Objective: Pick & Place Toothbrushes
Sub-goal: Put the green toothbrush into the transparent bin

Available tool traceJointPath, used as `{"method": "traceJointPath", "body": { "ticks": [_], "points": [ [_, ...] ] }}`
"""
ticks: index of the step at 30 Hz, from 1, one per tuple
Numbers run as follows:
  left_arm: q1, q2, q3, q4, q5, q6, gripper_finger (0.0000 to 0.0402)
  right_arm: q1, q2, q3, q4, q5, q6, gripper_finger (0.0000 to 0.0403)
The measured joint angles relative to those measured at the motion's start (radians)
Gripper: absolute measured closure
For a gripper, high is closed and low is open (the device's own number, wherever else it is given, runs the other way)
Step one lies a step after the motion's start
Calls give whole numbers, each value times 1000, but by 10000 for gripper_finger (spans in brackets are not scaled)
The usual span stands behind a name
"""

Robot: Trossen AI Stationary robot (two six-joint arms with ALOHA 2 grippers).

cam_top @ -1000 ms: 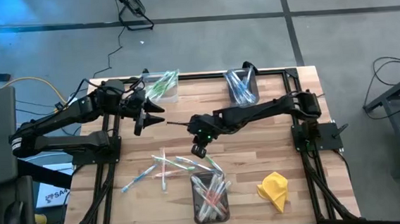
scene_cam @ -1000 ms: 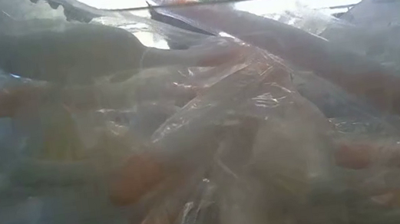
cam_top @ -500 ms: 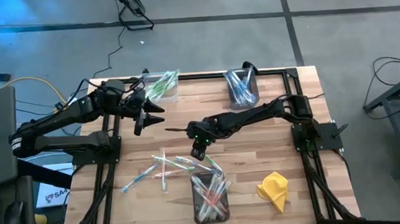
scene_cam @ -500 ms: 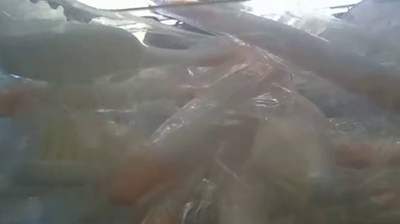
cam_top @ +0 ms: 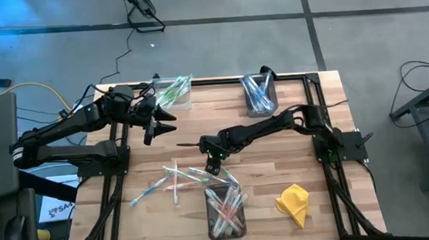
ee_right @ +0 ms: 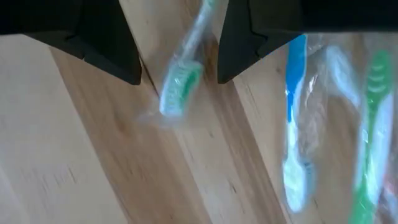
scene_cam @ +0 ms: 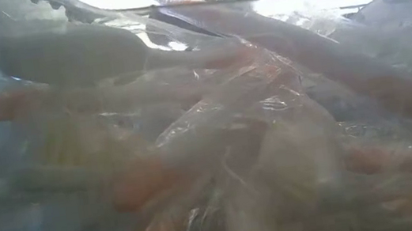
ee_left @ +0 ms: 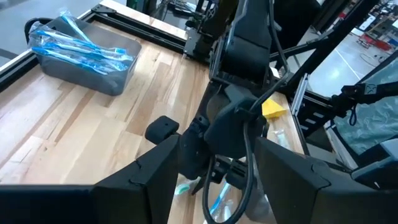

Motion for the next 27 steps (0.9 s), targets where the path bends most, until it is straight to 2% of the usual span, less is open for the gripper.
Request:
{"method": "traceJointPath", "body": {
  "ticks": [6, 10, 15, 23, 27],
  "points": [
    [0, 0, 0, 0, -2, -1, 197, 0, 11, -4, 10, 38, -3, 201],
    [0, 0, 0, 0, -2, -1, 197, 0, 23, -1, 16, 32, -1, 222],
    [0, 0, 0, 0, -2, -6, 197, 0, 24, -1, 11, 52, 0, 270],
    [0, 0, 0, 0, -1, -9, 197, -1, 25, -3, 5, 69, 3, 375],
    [0, 0, 0, 0, -1, -9, 197, -1, 19, -3, 10, 65, 3, 387]
  ]
}}
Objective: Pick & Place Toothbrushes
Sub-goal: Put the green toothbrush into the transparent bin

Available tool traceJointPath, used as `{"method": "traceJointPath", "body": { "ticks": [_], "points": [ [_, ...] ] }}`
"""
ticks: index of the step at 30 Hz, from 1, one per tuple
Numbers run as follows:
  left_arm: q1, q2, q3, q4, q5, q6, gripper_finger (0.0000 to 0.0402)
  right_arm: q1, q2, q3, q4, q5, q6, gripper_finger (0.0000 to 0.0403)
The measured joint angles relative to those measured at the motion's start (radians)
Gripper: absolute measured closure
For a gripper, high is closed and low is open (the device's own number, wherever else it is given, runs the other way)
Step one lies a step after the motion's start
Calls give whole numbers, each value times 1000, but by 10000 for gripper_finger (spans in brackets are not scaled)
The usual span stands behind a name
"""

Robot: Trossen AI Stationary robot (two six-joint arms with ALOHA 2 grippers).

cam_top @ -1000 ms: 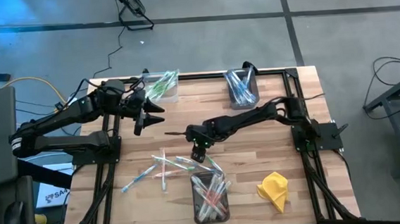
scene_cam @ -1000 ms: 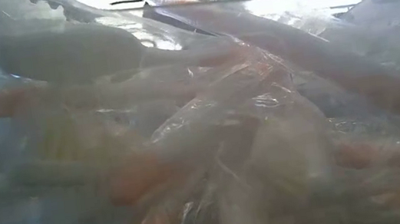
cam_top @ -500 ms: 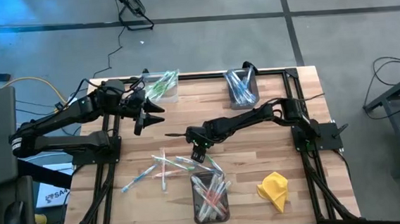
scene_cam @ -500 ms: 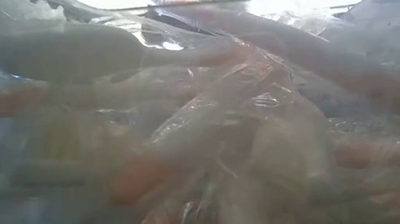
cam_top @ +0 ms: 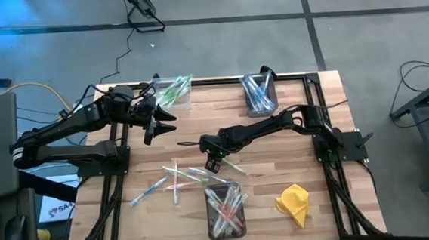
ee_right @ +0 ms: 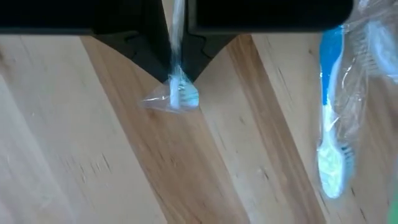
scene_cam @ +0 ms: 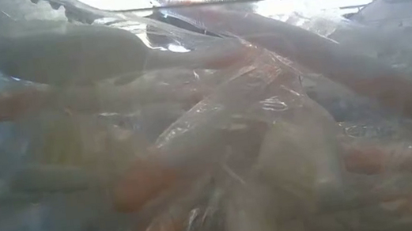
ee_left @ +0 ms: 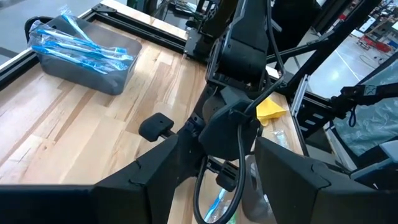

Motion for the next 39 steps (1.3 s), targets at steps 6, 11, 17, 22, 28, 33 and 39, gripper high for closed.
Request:
{"method": "traceJointPath", "body": {
  "ticks": [6, 11, 17, 22, 28, 33, 39],
  "points": [
    [0, 0, 0, 0, 0, 0, 197, -5, -61, -1, 1, -17, -22, 391],
    [0, 0, 0, 0, 2, -43, 197, -34, -144, -1, 13, -4, -57, 391],
    [0, 0, 0, 0, 2, -80, 197, -85, -269, 0, 54, -10, -105, 391],
    [0, 0, 0, 2, 2, -80, 197, -140, -368, 0, 101, -23, -127, 391],
    [0, 0, 0, 10, 2, -105, 197, -202, -449, 1, 218, -79, -134, 392],
    [0, 0, 0, 9, 1, -138, 197, -237, -474, 1, 320, -175, -128, 392],
    [0, 0, 0, 9, 0, -139, 197, -255, -475, 1, 418, -263, -101, 392]
  ]
}}
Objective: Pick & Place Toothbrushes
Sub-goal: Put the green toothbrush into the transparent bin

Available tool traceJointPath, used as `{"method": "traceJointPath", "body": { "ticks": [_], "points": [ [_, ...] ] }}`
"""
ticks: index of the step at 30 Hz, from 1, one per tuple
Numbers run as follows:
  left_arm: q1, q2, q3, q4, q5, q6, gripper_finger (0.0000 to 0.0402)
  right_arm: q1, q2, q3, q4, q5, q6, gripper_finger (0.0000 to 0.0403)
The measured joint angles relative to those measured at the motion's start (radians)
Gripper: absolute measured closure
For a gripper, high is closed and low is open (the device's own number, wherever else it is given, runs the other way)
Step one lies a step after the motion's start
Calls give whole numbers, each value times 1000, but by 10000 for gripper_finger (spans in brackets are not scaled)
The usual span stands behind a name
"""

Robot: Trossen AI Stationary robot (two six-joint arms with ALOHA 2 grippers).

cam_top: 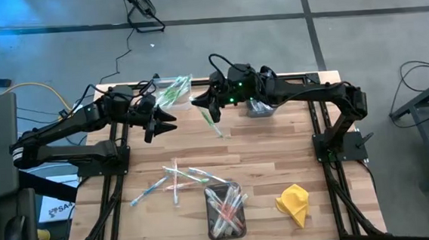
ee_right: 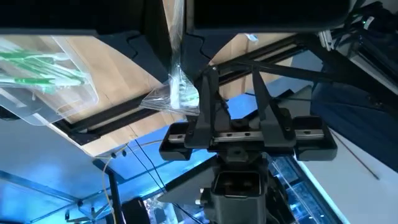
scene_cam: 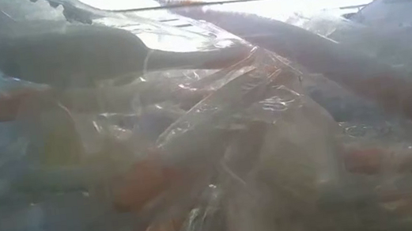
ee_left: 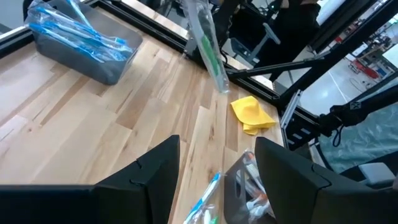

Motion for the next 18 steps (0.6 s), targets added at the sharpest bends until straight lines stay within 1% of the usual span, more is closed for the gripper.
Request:
{"method": "traceJointPath", "body": {
  "ticks": [4, 8, 10, 13, 16, 18],
  "points": [
    [0, 3, 0, 17, 0, 0, 197, 0, 0, 0, 5, -3, 0, 392],
    [0, 37, -1, 141, -29, 0, 197, -2, 0, 0, 8, -5, -10, 392],
    [0, 70, 0, 234, -35, 0, 197, -2, 0, 0, 9, -5, -21, 392],
    [0, 129, 0, 323, -46, 5, 197, -2, 0, 0, 16, -5, -26, 392],
    [0, 175, 0, 368, -57, 0, 197, -2, 0, 0, 19, -5, -26, 392],
    [0, 201, 0, 362, -58, -27, 197, -2, 0, 0, 22, -5, -26, 392]
  ]
}}
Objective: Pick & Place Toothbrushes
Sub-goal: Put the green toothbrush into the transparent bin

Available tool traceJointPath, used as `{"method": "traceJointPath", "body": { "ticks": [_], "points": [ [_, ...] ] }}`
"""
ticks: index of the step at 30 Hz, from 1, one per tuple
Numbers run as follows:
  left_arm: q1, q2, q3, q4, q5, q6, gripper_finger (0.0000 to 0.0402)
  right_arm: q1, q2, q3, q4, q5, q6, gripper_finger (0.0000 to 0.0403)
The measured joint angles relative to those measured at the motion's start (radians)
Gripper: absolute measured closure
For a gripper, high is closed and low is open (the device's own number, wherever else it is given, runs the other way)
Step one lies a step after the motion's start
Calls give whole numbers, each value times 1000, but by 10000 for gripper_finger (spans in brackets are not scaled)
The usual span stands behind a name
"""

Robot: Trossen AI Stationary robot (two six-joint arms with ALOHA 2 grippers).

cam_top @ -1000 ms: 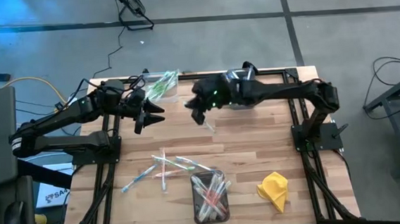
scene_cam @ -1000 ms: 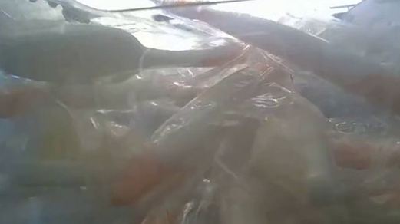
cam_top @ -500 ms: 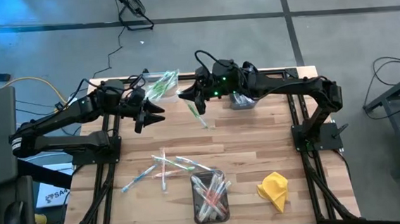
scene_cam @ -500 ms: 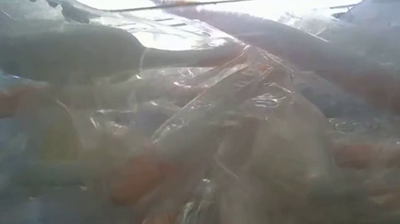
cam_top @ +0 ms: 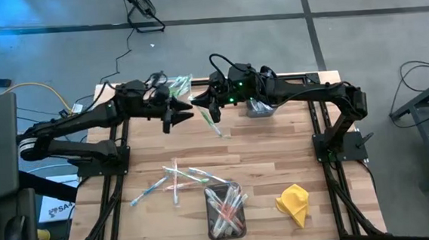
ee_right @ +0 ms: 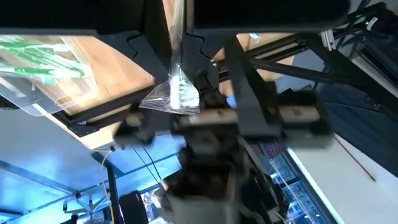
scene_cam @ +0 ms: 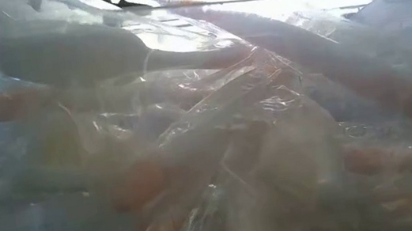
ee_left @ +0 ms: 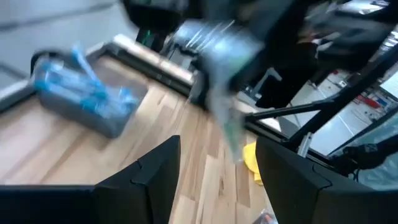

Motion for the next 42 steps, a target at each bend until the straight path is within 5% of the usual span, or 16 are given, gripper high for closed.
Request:
{"method": "traceJointPath", "body": {
  "ticks": [8, 29, 42],
  "points": [
    [0, 90, 0, -3, 34, -124, 197, -4, 0, 0, 29, -15, -8, 392],
    [-7, 208, -1, 263, 51, -60, 197, -40, -2, 2, 73, -51, -5, 392],
    [-7, 206, -1, 347, 101, -41, 197, -146, -101, 0, 78, -226, -5, 392]
  ]
}}
